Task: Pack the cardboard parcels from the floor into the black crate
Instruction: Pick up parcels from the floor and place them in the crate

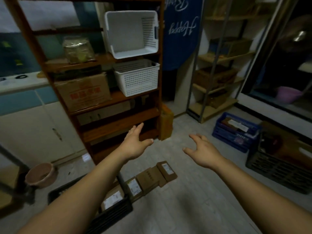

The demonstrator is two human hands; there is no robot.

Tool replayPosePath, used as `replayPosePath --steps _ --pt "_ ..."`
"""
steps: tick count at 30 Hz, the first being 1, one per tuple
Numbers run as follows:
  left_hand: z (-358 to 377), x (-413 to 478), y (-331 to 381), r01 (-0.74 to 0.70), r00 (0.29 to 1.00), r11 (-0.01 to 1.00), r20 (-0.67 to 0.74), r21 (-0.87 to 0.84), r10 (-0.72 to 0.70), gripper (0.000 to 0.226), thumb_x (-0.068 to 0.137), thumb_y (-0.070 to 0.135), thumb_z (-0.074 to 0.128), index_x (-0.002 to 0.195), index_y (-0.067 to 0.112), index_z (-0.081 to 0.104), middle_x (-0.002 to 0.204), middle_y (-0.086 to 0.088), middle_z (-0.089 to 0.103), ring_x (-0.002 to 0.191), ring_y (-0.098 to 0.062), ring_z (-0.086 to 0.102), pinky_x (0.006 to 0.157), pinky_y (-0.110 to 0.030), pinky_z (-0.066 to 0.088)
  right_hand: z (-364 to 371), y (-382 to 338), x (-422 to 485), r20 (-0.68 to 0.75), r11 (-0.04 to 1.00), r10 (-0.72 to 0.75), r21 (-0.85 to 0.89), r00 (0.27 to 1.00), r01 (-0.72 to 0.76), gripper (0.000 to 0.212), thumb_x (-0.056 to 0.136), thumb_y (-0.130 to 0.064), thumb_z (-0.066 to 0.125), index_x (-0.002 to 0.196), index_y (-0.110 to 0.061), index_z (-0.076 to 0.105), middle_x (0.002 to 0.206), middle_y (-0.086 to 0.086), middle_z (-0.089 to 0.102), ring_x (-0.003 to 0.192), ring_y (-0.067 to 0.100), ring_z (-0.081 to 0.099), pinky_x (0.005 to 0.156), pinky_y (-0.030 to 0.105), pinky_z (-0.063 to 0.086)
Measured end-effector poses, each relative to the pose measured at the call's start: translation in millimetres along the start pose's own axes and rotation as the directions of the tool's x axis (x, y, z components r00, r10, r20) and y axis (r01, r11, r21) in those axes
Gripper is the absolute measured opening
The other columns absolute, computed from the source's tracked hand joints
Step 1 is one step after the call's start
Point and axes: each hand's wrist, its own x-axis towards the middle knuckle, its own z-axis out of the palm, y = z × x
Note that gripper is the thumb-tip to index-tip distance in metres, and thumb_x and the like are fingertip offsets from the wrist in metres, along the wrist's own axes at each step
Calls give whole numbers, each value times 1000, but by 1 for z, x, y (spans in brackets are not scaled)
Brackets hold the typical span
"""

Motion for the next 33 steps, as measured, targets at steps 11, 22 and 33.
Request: replayPosePath --steps 11,22,33 --pt "65 74 27 114 993 993 34 -7 -114 77 89 43 57 148 35 10 159 1 3 146 -24 8 117 -43 17 -25 81 55 109 998 5 66 994 -12 71 91 -50 53 149 -21 26 153 7 27 139 23 29 112 32 26" --pt "87 231 11 189 976 979 127 -74 -179 76 90 41 56 150 31 10 159 -3 4 146 -26 9 116 -42 19 -22 95 197 203 1000 23 -18 979 -20 73 91 -51 52 151 -22 21 154 5 23 140 23 27 114 37 28" --pt "116 319 -26 418 905 900 146 -126 -400 78 90 40 56 150 23 9 159 -6 8 144 -28 16 115 -41 23 3 133 328 422 995 98 -37 901 -90 80 92 -48 54 153 -22 9 157 10 20 141 28 27 113 38 28"
